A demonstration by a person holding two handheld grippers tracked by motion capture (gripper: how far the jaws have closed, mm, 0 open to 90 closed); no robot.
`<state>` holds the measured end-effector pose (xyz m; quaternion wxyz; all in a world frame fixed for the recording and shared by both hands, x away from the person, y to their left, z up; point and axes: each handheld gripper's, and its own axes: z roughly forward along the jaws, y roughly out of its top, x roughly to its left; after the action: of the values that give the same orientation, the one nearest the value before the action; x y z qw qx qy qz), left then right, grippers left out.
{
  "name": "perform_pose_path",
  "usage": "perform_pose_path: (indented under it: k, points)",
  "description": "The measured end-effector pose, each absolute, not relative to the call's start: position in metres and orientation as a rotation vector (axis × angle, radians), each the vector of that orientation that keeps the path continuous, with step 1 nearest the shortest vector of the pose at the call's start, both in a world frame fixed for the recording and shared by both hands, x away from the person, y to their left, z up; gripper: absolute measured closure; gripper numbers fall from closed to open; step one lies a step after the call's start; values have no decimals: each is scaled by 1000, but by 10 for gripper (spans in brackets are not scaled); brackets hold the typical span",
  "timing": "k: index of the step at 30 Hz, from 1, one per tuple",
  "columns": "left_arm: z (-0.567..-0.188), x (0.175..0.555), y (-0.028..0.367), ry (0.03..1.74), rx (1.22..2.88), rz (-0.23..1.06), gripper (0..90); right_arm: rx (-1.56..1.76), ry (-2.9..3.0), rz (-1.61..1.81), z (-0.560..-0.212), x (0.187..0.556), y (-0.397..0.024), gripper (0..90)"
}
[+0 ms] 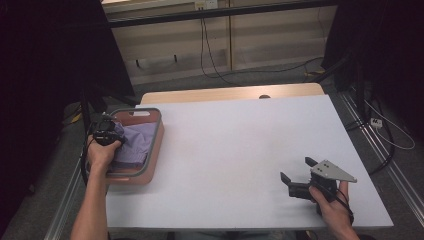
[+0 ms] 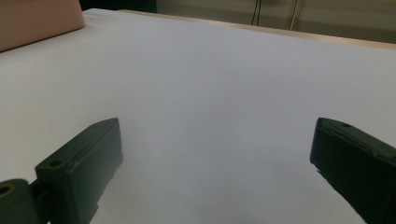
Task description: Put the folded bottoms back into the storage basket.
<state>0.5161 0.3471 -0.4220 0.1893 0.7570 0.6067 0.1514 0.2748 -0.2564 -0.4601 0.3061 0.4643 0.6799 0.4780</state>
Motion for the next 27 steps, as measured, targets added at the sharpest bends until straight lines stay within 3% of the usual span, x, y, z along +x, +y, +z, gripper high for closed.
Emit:
perform_pose_path:
  k: [5, 11, 13, 14, 21, 27]
  points:
    - [-416, 507, 355, 1756, 2104, 371, 873, 1231, 1797, 1264, -460, 274, -257, 21]
    - [-411, 502, 350, 1829, 2194, 368, 858, 1233, 1797, 1262, -460, 274, -257, 21]
    - [-411, 503, 350, 1827, 2222, 390, 807, 1230, 1796, 1261, -460, 274, -257, 21]
    - [-413, 503, 349, 1855, 2192, 394, 730, 1229, 1795, 1262, -460, 274, -257, 21]
    - [-393, 488, 349, 1660, 2085, 415, 580, 1235, 1792, 1265, -460, 273, -258, 21]
    - [-375, 477, 346, 1529, 1971, 419, 631, 1223, 1800, 1261, -460, 274, -256, 21]
